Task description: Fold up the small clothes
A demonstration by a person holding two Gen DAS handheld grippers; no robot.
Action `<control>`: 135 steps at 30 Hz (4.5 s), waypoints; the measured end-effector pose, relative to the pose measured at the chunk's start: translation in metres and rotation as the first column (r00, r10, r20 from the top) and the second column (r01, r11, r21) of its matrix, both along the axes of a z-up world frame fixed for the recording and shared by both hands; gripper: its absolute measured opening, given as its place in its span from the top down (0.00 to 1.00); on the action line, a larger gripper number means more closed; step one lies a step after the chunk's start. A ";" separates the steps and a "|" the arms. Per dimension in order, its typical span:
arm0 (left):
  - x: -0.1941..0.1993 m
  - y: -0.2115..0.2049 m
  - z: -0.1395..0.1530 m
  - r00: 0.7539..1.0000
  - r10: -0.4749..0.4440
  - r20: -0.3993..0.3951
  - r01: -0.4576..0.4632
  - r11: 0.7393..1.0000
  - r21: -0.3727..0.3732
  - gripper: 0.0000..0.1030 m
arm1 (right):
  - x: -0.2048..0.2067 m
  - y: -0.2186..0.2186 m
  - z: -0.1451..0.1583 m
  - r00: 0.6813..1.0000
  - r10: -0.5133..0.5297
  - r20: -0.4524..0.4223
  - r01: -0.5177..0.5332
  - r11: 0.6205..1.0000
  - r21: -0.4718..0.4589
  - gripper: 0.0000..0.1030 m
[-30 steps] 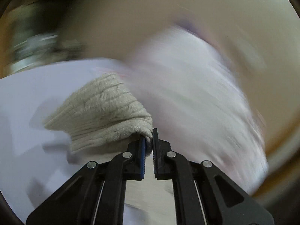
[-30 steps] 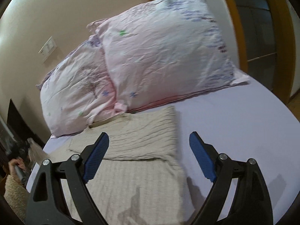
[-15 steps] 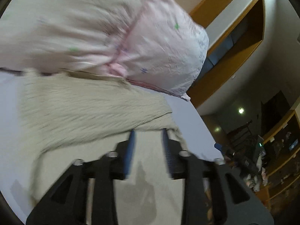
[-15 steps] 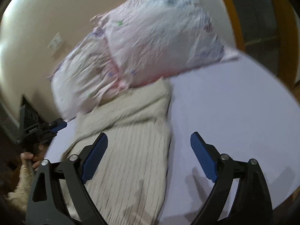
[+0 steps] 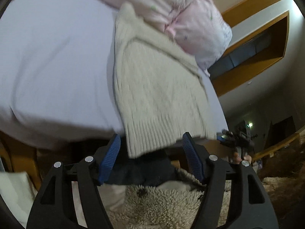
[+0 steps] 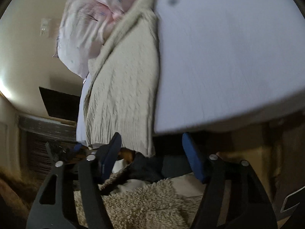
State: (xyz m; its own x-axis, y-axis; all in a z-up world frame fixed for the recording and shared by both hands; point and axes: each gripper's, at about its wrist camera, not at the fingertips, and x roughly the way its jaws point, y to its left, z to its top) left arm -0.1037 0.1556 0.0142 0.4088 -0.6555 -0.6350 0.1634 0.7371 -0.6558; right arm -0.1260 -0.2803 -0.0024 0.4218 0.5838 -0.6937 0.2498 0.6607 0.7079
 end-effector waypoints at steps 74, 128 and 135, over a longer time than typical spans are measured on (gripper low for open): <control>0.359 -0.318 0.036 0.951 -0.304 -0.054 0.176 0.677 -0.714 0.70 | 0.216 -0.090 0.078 0.867 -0.326 0.376 0.441 0.855 -0.275 0.06; 0.162 -0.121 -0.025 0.976 0.063 0.208 -0.181 0.765 0.618 0.01 | 0.165 0.158 0.023 0.984 0.105 0.141 0.016 0.748 -0.663 0.02; 0.162 -0.124 -0.027 0.974 0.052 0.219 -0.183 0.750 0.635 0.01 | 0.175 0.192 0.012 0.985 0.133 0.113 0.009 0.608 -0.794 0.02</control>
State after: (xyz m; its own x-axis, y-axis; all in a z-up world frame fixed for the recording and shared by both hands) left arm 0.0584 0.0319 -0.0123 0.6012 -0.0519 -0.7974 0.1102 0.9937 0.0185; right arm 0.0489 -0.0879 0.0094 0.5413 -0.1323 -0.8304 0.1287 0.9889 -0.0737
